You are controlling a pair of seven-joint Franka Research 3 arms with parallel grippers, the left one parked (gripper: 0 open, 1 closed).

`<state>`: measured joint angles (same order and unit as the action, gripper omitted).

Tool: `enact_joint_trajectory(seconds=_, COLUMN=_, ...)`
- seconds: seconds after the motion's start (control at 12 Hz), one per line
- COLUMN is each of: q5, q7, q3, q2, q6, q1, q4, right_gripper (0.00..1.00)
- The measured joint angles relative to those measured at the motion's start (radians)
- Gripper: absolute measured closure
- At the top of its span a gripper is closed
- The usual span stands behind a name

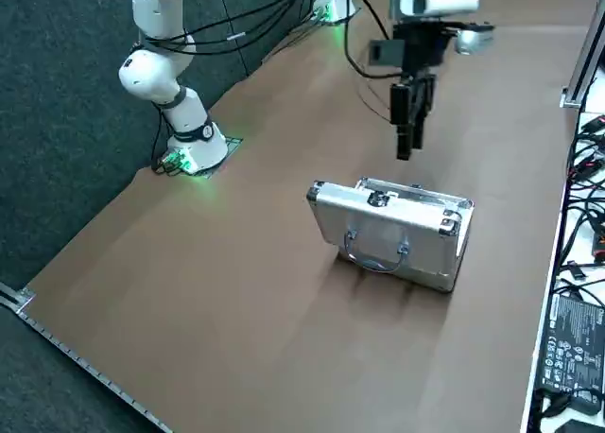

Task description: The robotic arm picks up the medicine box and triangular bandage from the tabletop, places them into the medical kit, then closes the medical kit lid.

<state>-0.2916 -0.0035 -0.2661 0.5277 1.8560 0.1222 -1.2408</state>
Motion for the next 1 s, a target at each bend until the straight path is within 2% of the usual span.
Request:
enact_joint_trajectory(seconds=0.08, q5=0.017, q7=-0.046, q3=-0.002, q2=-0.016, q6=-0.017, q1=-0.017, q4=0.000, right_gripper=0.42)
enact_joint_trajectory(seconds=0.17, q5=0.063, q7=-0.135, q3=-0.005, q2=-0.037, q6=-0.031, q1=-0.071, q4=0.000, right_gripper=0.46)
enact_joint_trajectory(seconds=0.33, q5=0.107, q7=-0.205, q3=-0.005, q2=-0.043, q6=-0.031, q1=-0.136, q4=-0.001, right_gripper=0.56)
enact_joint_trajectory(seconds=0.42, q5=0.133, q7=-0.236, q3=-0.005, q2=-0.042, q6=-0.031, q1=-0.167, q4=-0.003, right_gripper=0.57)
enact_joint_trajectory(seconds=0.5, q5=0.163, q7=-0.267, q3=-0.005, q2=-0.038, q6=-0.031, q1=-0.195, q4=-0.006, right_gripper=0.67)
enact_joint_trajectory(seconds=0.67, q5=0.217, q7=-0.317, q3=-0.005, q2=-0.025, q6=-0.029, q1=-0.241, q4=-0.011, right_gripper=0.74)
enact_joint_trajectory(seconds=0.83, q5=0.257, q7=-0.330, q3=-0.005, q2=-0.005, q6=-0.028, q1=-0.267, q4=-0.014, right_gripper=0.98)
enact_joint_trajectory(seconds=1.0, q5=0.269, q7=-0.331, q3=-0.004, q2=0.018, q6=-0.026, q1=-0.275, q4=-0.014, right_gripper=0.99)
